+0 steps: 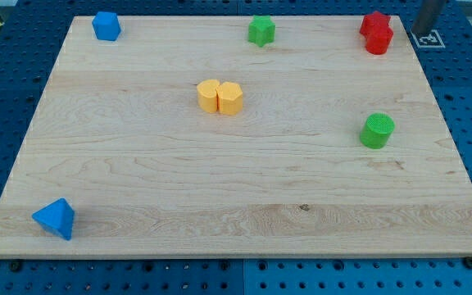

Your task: Separate the red blocks

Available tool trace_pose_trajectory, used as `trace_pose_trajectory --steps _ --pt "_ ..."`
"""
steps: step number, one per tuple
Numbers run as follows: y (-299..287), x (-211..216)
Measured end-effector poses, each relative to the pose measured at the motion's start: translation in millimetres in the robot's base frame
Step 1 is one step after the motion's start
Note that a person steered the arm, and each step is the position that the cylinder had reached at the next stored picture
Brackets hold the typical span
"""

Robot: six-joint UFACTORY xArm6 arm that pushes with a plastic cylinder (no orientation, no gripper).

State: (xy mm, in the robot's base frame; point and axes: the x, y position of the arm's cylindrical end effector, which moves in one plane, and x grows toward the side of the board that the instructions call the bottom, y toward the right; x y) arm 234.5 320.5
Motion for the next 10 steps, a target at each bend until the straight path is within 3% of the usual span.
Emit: trace_pose_trajectory --steps 2,7,10 --pt "-62 -30" --pt "-50 -7" --pt "-80 12"
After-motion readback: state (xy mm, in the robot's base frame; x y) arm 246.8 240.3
